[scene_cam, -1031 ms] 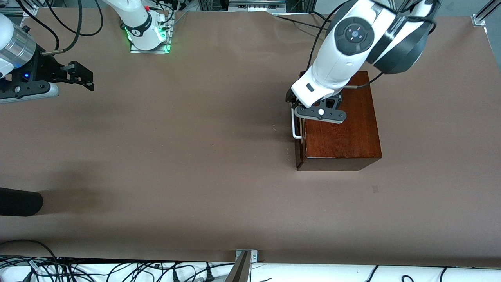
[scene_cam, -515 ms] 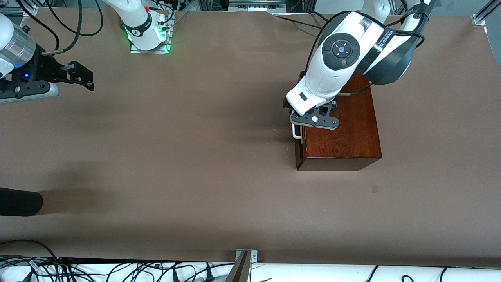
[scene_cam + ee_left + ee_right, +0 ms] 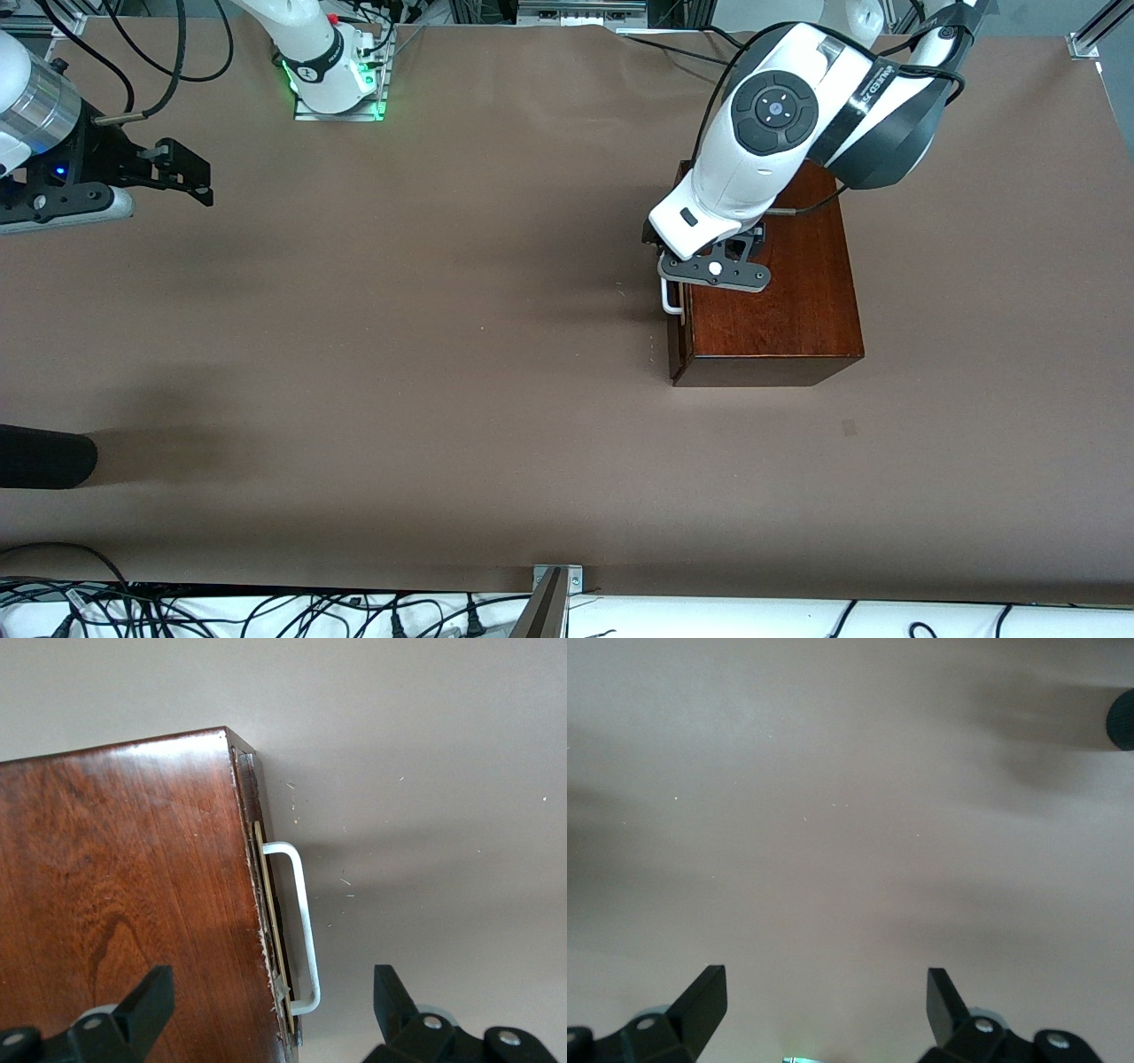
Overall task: Open drawer, take yellow block, close drawer
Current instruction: 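Pull the drawer open by its handle with the left gripper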
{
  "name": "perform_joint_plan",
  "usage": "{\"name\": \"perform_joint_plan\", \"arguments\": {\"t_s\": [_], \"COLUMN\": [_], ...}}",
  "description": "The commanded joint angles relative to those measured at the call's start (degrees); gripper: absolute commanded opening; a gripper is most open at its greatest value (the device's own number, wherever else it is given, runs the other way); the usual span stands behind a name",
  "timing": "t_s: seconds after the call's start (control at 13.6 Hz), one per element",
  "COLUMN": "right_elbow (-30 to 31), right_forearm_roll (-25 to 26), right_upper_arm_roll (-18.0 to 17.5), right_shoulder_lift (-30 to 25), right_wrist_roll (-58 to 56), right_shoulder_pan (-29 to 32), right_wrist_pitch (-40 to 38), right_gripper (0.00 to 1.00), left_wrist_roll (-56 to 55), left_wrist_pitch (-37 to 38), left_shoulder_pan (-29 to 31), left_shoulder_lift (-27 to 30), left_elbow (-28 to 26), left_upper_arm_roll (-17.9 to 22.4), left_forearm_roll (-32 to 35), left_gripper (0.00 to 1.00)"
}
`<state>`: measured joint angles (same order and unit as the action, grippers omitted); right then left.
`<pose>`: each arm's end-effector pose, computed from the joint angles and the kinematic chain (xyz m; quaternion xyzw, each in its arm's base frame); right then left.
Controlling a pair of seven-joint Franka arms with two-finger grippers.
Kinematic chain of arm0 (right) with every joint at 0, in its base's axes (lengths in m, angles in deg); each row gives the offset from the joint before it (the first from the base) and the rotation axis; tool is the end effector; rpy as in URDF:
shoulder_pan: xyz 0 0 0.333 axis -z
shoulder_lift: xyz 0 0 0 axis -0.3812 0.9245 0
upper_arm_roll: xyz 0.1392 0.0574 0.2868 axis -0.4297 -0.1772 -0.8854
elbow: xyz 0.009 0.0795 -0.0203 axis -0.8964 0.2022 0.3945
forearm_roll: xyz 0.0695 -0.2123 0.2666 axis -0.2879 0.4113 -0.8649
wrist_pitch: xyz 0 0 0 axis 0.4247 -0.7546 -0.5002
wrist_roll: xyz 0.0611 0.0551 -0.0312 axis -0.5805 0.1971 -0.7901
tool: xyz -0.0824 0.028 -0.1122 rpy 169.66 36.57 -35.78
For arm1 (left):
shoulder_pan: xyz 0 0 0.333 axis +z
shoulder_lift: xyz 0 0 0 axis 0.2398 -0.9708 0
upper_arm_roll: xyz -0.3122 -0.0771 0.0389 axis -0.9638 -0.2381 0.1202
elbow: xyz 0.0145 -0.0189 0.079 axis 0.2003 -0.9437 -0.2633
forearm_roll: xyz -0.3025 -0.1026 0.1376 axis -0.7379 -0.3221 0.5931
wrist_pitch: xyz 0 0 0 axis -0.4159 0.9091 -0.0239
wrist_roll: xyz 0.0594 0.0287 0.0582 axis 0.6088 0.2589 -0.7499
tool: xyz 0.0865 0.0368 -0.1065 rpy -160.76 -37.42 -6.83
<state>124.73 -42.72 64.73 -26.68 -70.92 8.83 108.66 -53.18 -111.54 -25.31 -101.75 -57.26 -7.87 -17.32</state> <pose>0.5032 0.0609 0.5884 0.9961 0.0832 -0.0274 0.0051 0.5089 -0.3097 0.4565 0.9963 -0.0599 -0.0612 0.0027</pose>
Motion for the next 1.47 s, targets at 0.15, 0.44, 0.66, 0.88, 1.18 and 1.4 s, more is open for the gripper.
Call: {"name": "perform_joint_plan", "arguments": {"t_s": [0.15,0.44,0.66,0.88,1.18,1.4], "right_elbow": [-1.24,-1.24,-1.24,-1.15,-1.15,-1.15], "right_forearm_roll": [0.01,0.01,0.01,0.01,0.01,0.01], "right_upper_arm_roll": [-0.32,-0.32,-0.32,-0.23,-0.23,-0.23], "right_shoulder_lift": [0.39,0.39,0.39,0.39,0.39,0.39], "right_wrist_roll": [0.26,0.08,0.09,0.17,0.17,0.17], "right_shoulder_pan": [0.31,0.4,0.31,0.4,0.4,0.4], "right_wrist_pitch": [-1.01,-0.66,-1.1,-1.19,-1.19,-1.19], "right_gripper": [1.0,1.0,1.0,1.0,1.0,1.0], "left_wrist_roll": [-0.66,-0.66,-0.93,-7.58,-10.68,-13.66], "left_wrist_pitch": [1.33,1.33,1.07,0.72,-2.53,-2.8], "left_shoulder_pan": [0.18,0.18,-0.52,-4.63,-7.46,-9.39], "left_shoulder_lift": [0.11,0.11,-0.15,-2.69,-7.96,-9.82], "left_elbow": [0.85,0.85,-0.29,-1.0,-1.0,-1.17], "left_upper_arm_roll": [-0.04,-0.04,-0.04,-0.22,-0.13,-0.13], "left_forearm_roll": [1.45,1.45,1.54,7.4,10.76,12.79], "left_gripper": [1.0,1.0,1.0,1.0,1.0,1.0]}}
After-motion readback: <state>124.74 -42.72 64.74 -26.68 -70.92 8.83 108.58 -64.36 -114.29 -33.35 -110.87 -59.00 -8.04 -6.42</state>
